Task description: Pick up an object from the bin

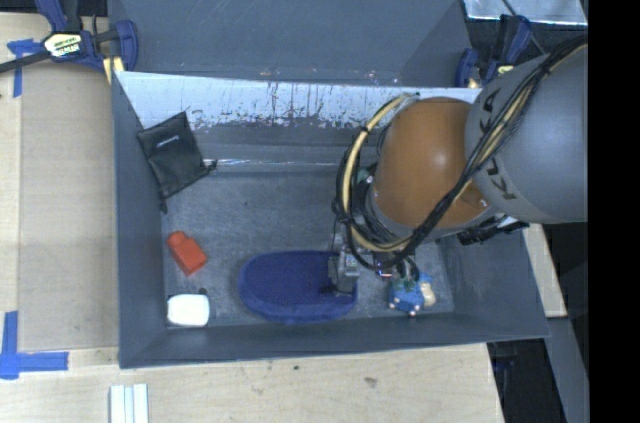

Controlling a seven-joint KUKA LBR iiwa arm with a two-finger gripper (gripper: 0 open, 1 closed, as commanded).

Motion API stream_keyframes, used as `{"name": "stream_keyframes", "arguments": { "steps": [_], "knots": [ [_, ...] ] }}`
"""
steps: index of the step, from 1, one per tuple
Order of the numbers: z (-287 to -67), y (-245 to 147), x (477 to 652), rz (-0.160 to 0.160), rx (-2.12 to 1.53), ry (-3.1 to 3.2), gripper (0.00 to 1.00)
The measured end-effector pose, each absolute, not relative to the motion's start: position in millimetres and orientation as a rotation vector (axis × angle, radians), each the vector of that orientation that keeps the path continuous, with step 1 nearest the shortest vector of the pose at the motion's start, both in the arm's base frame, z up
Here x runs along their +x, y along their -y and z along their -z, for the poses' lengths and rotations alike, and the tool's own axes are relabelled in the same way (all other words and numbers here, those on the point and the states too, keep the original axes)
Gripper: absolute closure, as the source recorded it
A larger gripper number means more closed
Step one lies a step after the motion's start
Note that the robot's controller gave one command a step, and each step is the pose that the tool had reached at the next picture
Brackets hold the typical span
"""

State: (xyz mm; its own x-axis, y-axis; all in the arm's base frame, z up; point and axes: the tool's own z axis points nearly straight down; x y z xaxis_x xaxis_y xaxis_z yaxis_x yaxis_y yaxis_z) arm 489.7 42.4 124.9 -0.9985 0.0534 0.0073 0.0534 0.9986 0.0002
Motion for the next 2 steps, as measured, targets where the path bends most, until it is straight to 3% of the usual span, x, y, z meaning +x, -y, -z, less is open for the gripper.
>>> {"name": "stream_keyframes", "arguments": {
  "steps": [1, 2],
  "knots": [
    [-124, -41, 490.5, 0.0, 0.36, 3.125, 1.0],
    [-177, -25, 495.8, -0.002, 0.376, 3.128, 1.0]
  ]
}}
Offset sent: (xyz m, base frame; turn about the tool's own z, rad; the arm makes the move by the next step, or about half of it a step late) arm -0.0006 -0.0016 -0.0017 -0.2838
